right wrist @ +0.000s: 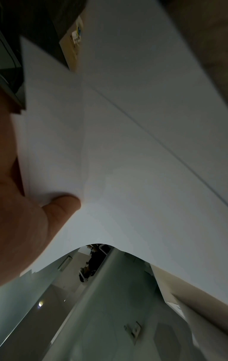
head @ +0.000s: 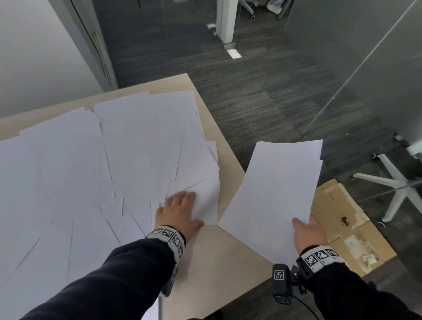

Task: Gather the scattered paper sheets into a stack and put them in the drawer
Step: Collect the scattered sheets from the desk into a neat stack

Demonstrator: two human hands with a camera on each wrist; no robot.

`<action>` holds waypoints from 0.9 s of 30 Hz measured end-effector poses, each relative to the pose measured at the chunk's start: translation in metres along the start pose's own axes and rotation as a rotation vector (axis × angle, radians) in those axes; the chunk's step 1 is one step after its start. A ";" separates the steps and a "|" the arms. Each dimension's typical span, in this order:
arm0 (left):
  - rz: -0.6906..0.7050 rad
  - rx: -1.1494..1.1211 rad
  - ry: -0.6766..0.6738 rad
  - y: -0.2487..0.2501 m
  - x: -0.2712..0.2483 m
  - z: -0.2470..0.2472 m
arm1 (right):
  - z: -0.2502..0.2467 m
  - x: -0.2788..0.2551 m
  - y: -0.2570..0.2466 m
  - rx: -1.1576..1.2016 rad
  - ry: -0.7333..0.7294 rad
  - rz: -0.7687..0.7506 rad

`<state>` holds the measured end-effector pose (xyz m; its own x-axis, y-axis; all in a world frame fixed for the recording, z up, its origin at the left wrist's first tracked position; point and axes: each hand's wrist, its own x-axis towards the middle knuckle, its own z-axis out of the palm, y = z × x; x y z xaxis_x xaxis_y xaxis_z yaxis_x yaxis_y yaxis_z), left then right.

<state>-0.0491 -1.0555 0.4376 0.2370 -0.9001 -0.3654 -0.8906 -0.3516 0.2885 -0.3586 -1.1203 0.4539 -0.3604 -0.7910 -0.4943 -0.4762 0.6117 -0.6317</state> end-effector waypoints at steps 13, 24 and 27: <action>0.172 -0.174 -0.072 0.015 -0.014 -0.004 | 0.026 -0.020 -0.017 0.043 -0.258 -0.127; 0.530 0.111 -0.303 0.027 -0.041 0.023 | 0.049 -0.028 -0.021 0.145 -0.385 -0.033; 0.585 0.083 -0.352 0.031 -0.037 0.027 | 0.052 -0.023 -0.016 0.103 -0.377 -0.045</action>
<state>-0.0963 -1.0260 0.4368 -0.4197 -0.7942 -0.4395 -0.8636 0.2004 0.4626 -0.3013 -1.1111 0.4443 -0.0122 -0.7706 -0.6372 -0.3949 0.5892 -0.7049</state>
